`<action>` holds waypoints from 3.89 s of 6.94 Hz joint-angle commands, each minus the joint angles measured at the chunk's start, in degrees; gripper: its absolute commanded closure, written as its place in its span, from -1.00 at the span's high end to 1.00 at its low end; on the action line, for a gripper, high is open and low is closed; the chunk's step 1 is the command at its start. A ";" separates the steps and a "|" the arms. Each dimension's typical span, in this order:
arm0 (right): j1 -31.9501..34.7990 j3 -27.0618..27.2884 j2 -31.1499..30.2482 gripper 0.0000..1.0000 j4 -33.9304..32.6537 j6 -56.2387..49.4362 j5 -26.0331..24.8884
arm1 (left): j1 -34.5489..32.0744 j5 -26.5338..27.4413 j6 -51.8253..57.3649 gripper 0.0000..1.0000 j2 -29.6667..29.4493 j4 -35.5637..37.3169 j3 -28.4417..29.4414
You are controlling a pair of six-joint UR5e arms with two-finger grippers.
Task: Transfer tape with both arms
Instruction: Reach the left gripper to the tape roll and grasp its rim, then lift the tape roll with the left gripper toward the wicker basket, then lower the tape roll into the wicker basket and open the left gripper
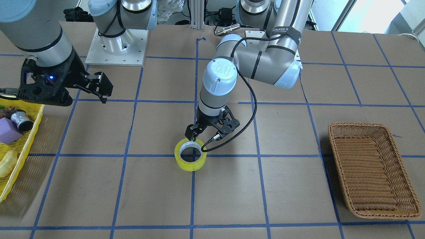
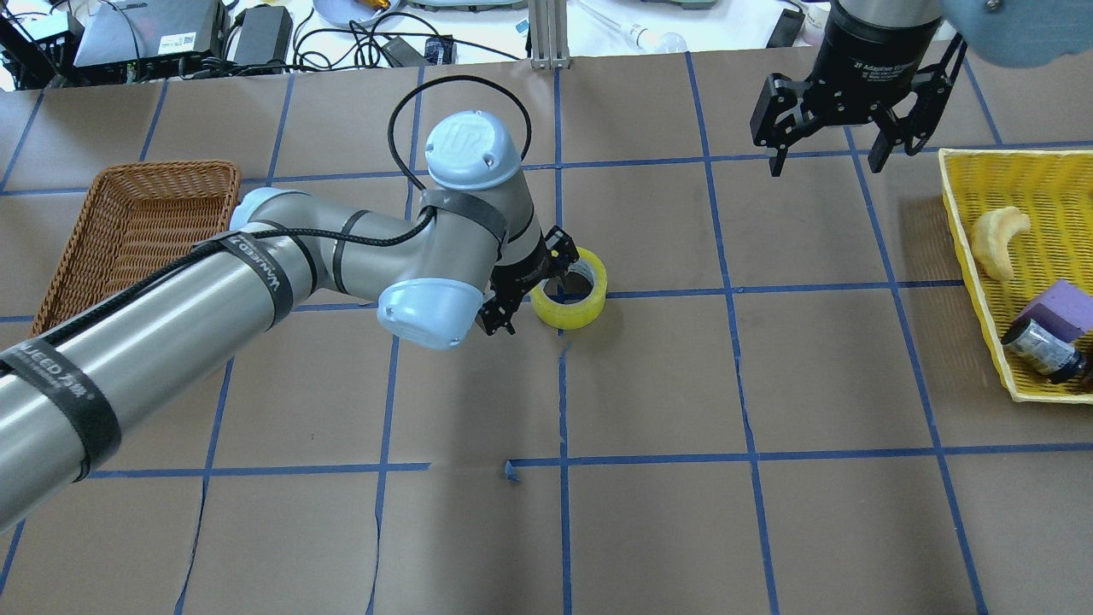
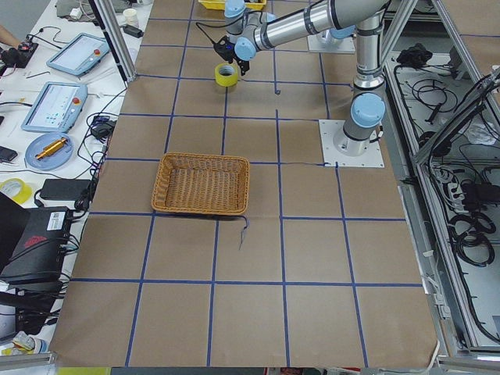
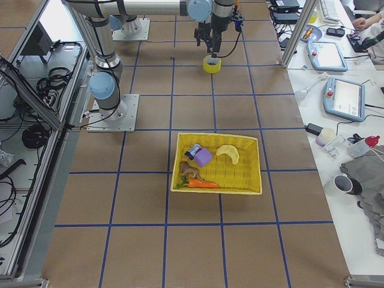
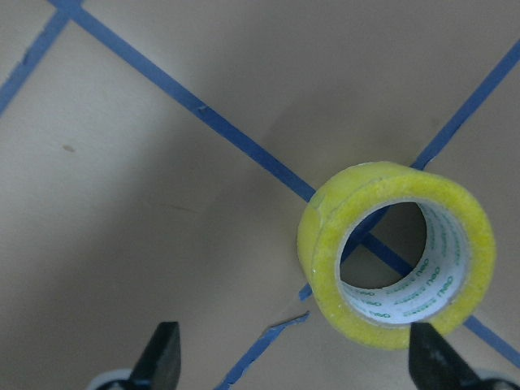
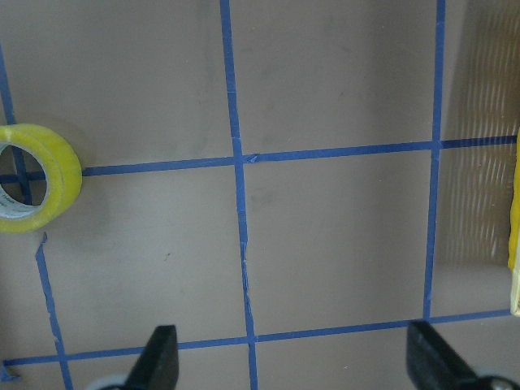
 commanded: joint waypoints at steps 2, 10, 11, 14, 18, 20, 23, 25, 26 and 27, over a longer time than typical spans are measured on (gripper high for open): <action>0.00 0.01 -0.46 1.00 -0.03 -0.02 0.05 | -0.57 -0.10 -0.46 0.52 -2.98 5.75 -0.80; 0.08 0.01 -0.46 1.00 0.06 0.07 -0.04 | -0.22 0.34 3.46 -1.00 -3.35 7.25 1.13; 0.08 0.01 -0.46 1.00 0.06 0.07 -0.04 | 2.05 1.39 8.28 -1.00 -1.51 5.60 3.23; 0.08 0.09 -0.46 1.00 0.06 0.24 -0.04 | 15.64 3.76 45.02 -1.00 5.08 -15.17 11.22; 0.08 0.09 -0.46 1.00 0.06 0.51 0.05 | 40.14 17.57 91.01 -1.00 9.23 -22.54 12.57; 0.08 0.09 -0.46 1.00 0.06 0.51 0.13 | 50.02 17.31 104.63 -1.00 6.69 -17.56 12.74; 0.08 0.27 -0.46 1.00 0.06 0.59 0.05 | 52.70 15.48 104.57 -0.73 1.86 -11.12 12.74; 0.17 0.36 -0.46 1.00 0.06 0.59 0.05 | 52.08 13.09 103.51 1.00 3.07 -12.51 13.09; 0.08 0.36 -0.46 1.00 0.06 0.59 0.13 | 49.99 13.52 103.34 1.00 5.08 -16.09 14.92; 0.08 0.36 -0.46 1.00 0.06 0.59 0.05 | 45.36 13.88 98.90 1.00 7.97 -25.17 19.20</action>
